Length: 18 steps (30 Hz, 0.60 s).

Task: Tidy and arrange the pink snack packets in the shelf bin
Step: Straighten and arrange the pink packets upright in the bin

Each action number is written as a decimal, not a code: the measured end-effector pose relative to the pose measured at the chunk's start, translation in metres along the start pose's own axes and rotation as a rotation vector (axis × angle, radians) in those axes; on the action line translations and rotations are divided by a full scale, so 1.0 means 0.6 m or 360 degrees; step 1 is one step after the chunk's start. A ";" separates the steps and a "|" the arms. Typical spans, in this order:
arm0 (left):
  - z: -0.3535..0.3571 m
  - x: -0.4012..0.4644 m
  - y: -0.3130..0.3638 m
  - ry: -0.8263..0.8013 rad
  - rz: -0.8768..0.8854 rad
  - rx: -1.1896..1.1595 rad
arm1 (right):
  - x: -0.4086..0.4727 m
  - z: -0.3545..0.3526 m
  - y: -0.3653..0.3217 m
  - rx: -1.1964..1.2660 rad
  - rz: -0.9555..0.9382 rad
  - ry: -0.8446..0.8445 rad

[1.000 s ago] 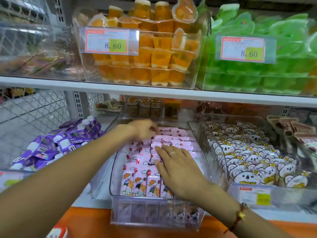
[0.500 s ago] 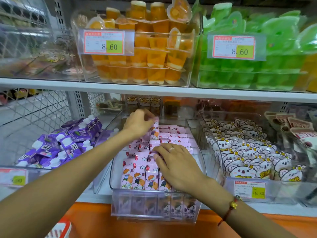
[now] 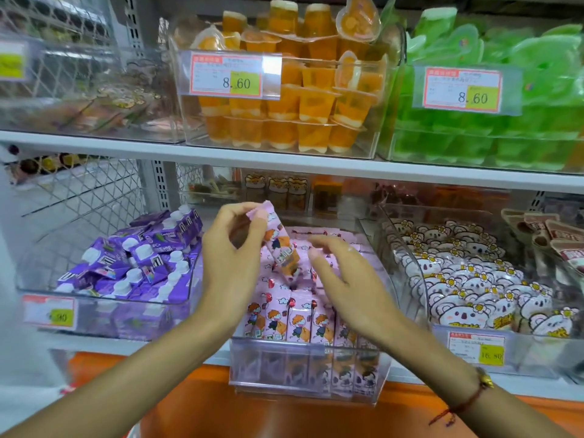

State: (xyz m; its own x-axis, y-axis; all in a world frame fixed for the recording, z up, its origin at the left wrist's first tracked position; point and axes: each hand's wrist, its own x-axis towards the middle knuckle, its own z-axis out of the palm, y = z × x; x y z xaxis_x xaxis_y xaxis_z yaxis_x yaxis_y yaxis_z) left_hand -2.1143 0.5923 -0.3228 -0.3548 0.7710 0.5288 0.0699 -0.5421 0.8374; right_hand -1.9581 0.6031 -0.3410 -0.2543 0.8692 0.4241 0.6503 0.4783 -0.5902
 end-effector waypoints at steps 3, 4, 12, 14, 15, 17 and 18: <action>-0.001 -0.013 0.006 -0.0153 -0.0027 -0.0030 | -0.011 -0.004 -0.031 0.0448 0.0063 -0.0173; -0.002 -0.015 0.006 -0.0189 -0.0037 -0.0034 | -0.014 -0.004 -0.037 0.0454 0.0046 -0.0184; -0.002 -0.028 -0.016 -0.0423 -0.0234 0.0093 | -0.007 -0.013 -0.028 0.1376 0.0674 -0.0050; 0.003 -0.034 -0.017 -0.0547 -0.0239 0.0191 | -0.008 -0.013 -0.025 0.1443 0.0721 -0.0051; 0.004 -0.037 -0.018 -0.0601 -0.0255 0.0216 | -0.007 -0.012 -0.024 0.1464 0.0731 -0.0045; 0.006 -0.041 -0.020 -0.0665 -0.0311 0.0218 | -0.008 -0.012 -0.024 0.1496 0.0731 -0.0022; 0.007 -0.042 -0.021 -0.0673 -0.0316 0.0236 | -0.008 -0.013 -0.024 0.1509 0.0723 -0.0010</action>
State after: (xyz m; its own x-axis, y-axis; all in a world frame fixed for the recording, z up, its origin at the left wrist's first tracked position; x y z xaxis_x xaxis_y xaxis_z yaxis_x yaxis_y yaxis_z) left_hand -2.1023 0.5810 -0.3463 0.0329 0.9396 0.3408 0.1822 -0.3409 0.9223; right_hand -1.9608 0.5907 -0.3292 -0.1321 0.9909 0.0260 -0.1403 0.0073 -0.9901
